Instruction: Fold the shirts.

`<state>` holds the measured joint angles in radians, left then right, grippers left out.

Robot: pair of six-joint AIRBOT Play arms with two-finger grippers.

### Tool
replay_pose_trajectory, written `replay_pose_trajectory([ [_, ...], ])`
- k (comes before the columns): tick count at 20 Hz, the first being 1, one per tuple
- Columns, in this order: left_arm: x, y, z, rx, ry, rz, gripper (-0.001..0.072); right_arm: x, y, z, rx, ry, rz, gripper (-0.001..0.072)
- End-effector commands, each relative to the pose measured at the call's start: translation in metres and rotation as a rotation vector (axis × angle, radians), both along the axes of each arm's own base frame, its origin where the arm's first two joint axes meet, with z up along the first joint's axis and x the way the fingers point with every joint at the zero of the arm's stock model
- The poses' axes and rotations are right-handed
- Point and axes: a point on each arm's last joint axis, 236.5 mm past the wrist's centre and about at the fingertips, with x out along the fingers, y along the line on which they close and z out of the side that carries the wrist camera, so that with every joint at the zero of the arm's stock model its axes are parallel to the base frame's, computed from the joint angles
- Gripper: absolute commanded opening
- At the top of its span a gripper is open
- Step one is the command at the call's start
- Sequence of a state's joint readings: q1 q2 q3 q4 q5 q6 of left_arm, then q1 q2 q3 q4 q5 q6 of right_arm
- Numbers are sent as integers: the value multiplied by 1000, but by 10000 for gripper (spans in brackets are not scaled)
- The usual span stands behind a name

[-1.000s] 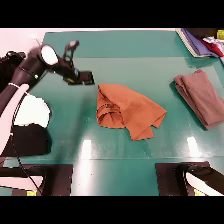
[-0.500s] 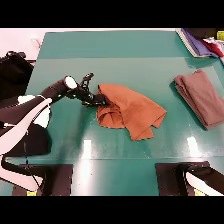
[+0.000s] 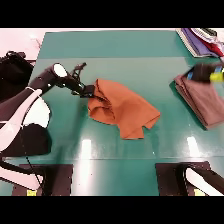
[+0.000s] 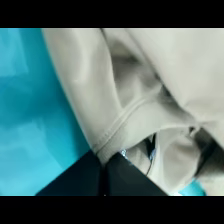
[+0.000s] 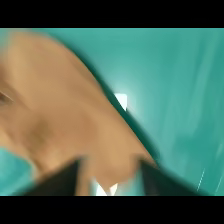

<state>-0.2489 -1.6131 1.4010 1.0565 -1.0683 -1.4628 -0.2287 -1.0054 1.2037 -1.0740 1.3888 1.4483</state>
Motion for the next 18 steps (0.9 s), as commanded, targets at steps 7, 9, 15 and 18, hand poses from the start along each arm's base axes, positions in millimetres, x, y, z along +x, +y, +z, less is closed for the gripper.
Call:
replay_pose_trajectory([
  [7,12,27,17,45,-42,14,26,-62,65,-208,486,370,-189,490],
  [9,9,28,16,49,-34,8,27,-46,87,-215,489,362,-153,490],
  [15,1,30,13,65,-3,-12,27,25,129,-220,361,235,-55,241],
  [18,3,49,13,157,-35,-26,26,64,129,-185,347,111,-34,21],
])
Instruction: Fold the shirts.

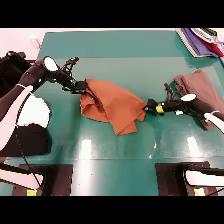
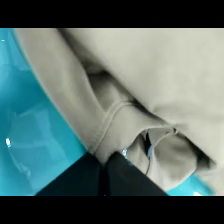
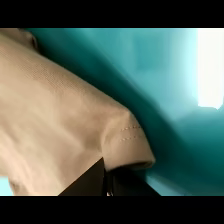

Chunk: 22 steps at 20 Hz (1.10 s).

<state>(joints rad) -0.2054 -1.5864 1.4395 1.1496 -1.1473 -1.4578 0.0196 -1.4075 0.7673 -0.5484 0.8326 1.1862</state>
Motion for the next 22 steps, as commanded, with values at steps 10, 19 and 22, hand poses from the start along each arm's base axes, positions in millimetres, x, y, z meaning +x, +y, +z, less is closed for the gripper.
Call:
replay_pose_trajectory([
  [10,-44,111,369,265,-932,134,26,-1,-116,409,-398,-945,-47,20],
  [19,-197,111,525,61,-1330,156,25,-94,-157,513,-626,-1079,-277,20],
  [22,-147,90,470,70,-1136,84,26,-62,-163,467,-523,-907,-204,20],
])
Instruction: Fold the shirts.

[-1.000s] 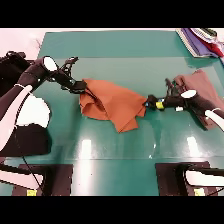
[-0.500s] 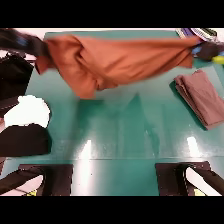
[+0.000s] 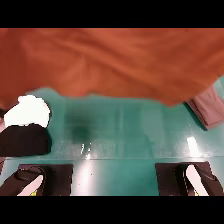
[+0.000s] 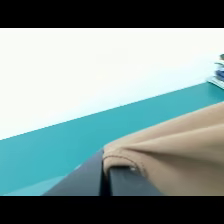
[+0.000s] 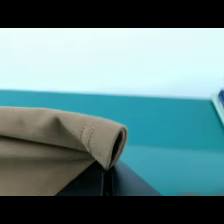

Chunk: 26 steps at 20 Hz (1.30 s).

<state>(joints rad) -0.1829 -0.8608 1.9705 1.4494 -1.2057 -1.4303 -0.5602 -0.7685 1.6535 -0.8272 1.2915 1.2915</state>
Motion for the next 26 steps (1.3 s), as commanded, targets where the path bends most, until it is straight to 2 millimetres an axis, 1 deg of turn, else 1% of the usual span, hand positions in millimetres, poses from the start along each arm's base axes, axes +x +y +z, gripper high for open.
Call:
replay_pose_trajectory([
  [1,41,-24,-60,40,204,-72,26,26,-3,-48,73,194,63,20],
  [2,62,-34,-95,50,318,-98,26,44,2,-76,99,274,106,20],
  [3,81,-46,-139,60,450,-130,26,60,5,-110,110,367,123,20],
  [4,97,-56,-182,73,576,-163,26,75,7,-155,98,488,129,19],
  [5,110,-67,-231,77,709,-198,27,85,9,-198,75,608,130,20],
  [6,121,-75,-275,69,825,-218,27,93,12,-242,52,725,133,20],
  [7,131,-81,-320,73,924,-239,27,101,15,-280,45,816,140,20],
  [8,141,-85,-360,84,995,-255,27,110,20,-306,62,873,149,20],
  [9,151,-87,-392,90,1045,-253,27,122,22,-328,85,916,143,20],
  [10,162,-88,-419,98,1079,-252,27,133,22,-343,107,942,131,20],
  [11,174,-88,-441,90,1100,-233,27,144,21,-354,124,960,121,21],
  [12,186,-87,-457,75,1102,-210,29,154,21,-359,132,969,118,23],
  [13,195,-85,-465,76,1091,-192,199,164,26,-358,159,966,138,169],
  [14,202,-79,-467,92,1073,-167,580,174,31,-351,195,946,157,442],
  [15,206,-68,-464,89,1076,-119,659,184,33,-340,236,919,172,488],
  [16,207,-54,-456,74,1091,-81,604,189,36,-327,267,897,193,485],
  [17,204,-36,-445,48,1110,-48,592,188,37,-315,279,887,213,478],
  [18,199,-15,-433,10,1121,-7,592,180,37,-309,262,902,227,451],
  [19,193,4,-424,-23,1130,23,592,169,38,-306,238,920,249,438],
  [20,184,23,-418,-66,1136,53,592,158,41,-303,221,929,273,438],
  [21,173,39,-419,-111,1147,81,593,149,44,-301,210,927,285,438],
  [22,156,50,-427,-160,1175,104,592,141,46,-301,208,924,286,438],
  [23,138,59,-441,-191,1212,123,593,133,49,-301,212,913,288,438],
  [24,115,67,-460,-221,1259,153,593,127,50,-303,213,905,283,438],
  [26,75,75,-499,-268,1341,191,593,114,51,-307,216,891,267,438],
])
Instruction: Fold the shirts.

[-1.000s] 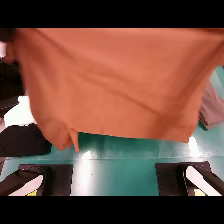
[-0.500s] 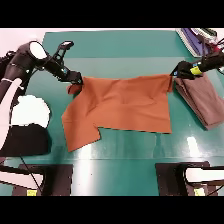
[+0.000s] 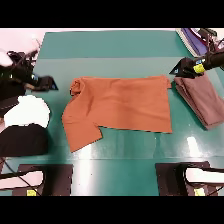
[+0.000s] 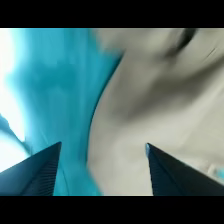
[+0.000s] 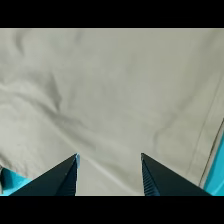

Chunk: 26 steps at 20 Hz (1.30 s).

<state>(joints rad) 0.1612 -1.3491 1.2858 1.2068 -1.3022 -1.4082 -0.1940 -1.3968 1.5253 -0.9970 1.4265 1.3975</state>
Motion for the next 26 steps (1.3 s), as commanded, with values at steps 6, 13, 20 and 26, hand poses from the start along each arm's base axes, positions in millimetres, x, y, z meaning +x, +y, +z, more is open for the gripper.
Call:
replay_pose_trajectory([
  [6,-80,-11,-102,-218,135,190,591,-41,8,-9,2,-23,-17,438],
  [13,-71,-53,-111,-203,89,146,541,-44,12,-5,17,-34,-11,438],
  [20,-66,-64,-74,-223,54,68,26,-106,-56,-60,-80,212,-96,438],
  [26,-57,-64,-38,-215,-50,45,26,-215,-74,-176,105,578,-355,465],
])
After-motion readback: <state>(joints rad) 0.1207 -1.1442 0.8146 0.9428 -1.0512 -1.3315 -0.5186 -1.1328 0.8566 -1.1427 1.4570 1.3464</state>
